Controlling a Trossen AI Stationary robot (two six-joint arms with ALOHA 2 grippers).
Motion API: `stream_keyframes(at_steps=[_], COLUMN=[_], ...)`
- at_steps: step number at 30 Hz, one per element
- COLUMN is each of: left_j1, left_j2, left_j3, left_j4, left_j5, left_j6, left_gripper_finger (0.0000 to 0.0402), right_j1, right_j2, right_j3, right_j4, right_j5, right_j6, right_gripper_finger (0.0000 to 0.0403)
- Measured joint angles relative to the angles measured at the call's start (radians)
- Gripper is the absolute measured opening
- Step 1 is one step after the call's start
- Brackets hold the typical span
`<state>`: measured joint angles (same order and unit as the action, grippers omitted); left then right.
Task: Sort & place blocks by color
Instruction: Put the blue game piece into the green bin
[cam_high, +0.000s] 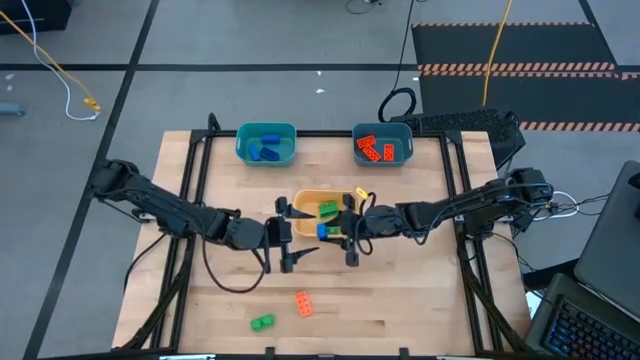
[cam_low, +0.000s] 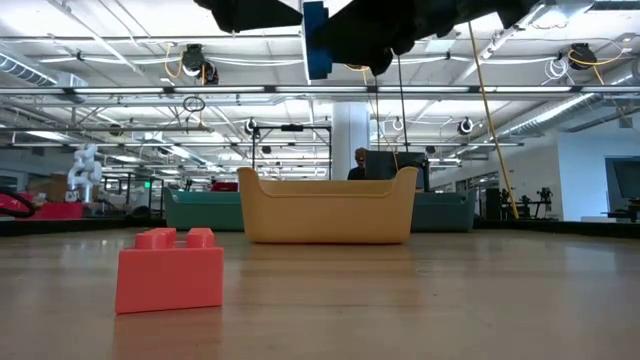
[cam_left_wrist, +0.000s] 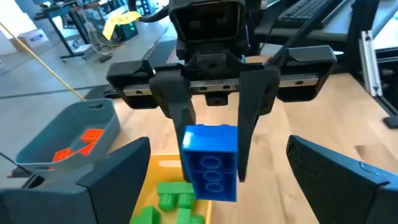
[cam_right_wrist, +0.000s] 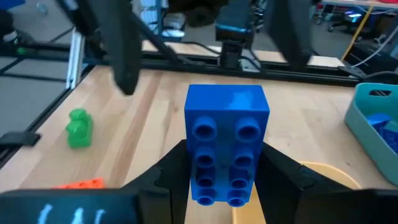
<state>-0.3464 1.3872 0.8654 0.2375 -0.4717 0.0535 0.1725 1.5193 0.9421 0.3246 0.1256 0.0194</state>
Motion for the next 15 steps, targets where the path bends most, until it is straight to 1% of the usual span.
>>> stream_keyframes(at_steps=[7, 11, 15], left_j1=[0.016, 0.019, 0.018], left_j2=[0.001, 0.001, 0.001], left_j3=[0.0, 0.0, 0.0], left_j4=[0.021, 0.023, 0.026], left_j5=[0.005, 0.081, 0.106], left_j6=[-0.009, -0.024, -0.036], left_gripper_finger=[0.0379, 0.0379, 0.0379], right_j1=[0.016, 0.016, 0.016], right_j2=[0.002, 0.002, 0.002], right_j3=[0.0, 0.0, 0.0], right_j4=[0.001, 0.001, 0.005], right_j5=[0.0, 0.0, 0.0], right_j6=[-0.032, -0.037, -0.049], right_gripper_finger=[0.0131, 0.0131, 0.0131])
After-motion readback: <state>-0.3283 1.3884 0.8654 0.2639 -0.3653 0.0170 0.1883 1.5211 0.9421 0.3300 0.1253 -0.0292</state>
